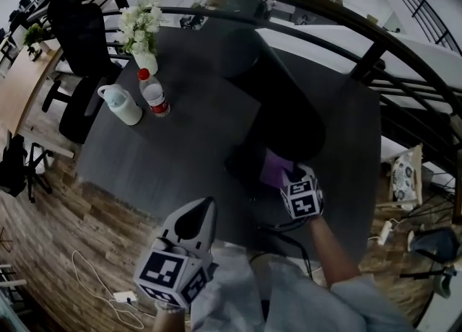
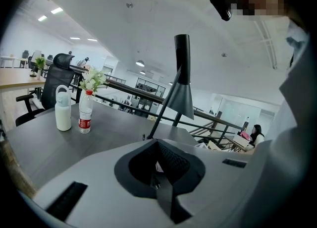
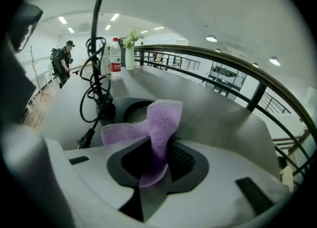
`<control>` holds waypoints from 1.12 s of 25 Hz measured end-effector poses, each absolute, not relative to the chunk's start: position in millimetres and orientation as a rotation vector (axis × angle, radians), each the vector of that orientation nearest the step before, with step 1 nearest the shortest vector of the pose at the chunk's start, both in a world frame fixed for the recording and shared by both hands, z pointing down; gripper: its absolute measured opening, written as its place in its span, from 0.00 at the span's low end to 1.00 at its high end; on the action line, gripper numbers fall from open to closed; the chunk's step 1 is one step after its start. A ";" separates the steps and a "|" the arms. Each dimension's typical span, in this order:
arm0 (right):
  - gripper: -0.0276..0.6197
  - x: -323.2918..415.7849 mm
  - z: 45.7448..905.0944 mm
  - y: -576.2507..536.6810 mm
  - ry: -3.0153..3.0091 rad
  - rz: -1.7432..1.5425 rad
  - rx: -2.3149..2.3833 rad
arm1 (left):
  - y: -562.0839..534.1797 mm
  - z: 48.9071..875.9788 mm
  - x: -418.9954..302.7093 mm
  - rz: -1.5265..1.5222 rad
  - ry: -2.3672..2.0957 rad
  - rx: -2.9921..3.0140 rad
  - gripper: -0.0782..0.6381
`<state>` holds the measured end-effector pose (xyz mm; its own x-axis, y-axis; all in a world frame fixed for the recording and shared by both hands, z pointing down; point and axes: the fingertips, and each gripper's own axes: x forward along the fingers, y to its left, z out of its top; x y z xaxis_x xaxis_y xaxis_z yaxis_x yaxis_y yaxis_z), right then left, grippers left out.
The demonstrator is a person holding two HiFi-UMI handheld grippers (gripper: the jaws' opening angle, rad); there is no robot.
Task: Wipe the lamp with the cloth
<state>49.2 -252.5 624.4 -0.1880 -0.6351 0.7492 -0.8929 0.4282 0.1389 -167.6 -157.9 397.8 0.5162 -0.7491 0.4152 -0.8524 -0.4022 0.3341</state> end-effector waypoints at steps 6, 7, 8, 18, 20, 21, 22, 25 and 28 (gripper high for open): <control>0.18 19.8 625.0 -220.8 -1.974 0.451 1.238 | -157.2 395.6 -168.9 0.277 -1.319 2.273 0.11; 0.18 12.0 624.2 -217.1 -1.988 0.450 1.220 | -157.6 394.4 -169.0 0.275 -1.321 2.275 0.11; 0.18 4.7 623.6 -213.9 -2.002 0.451 1.203 | -157.8 393.3 -168.8 0.274 -1.322 2.276 0.11; 0.18 -40.0 589.0 -192.1 -2.170 0.472 1.115 | -156.4 386.9 -159.4 0.288 -1.300 2.320 0.11; 0.18 -41.2 571.9 -188.1 -2.209 0.458 1.125 | -156.3 384.9 -156.0 0.289 -1.291 2.330 0.11; 0.18 -40.4 561.9 -186.8 -2.227 0.449 1.136 | -157.0 382.6 -153.6 0.284 -1.286 2.338 0.11; 0.18 -38.6 551.2 -185.6 -2.244 0.439 1.150 | -157.8 380.3 -150.8 0.279 -1.280 2.348 0.11; 0.18 -30.7 516.3 -181.5 -2.298 0.404 1.199 | -159.8 379.2 -145.1 0.277 -1.269 2.382 0.11; 0.18 -24.0 484.5 -175.5 -2.350 0.350 1.236 | -160.3 376.7 -140.2 0.282 -1.258 2.408 0.11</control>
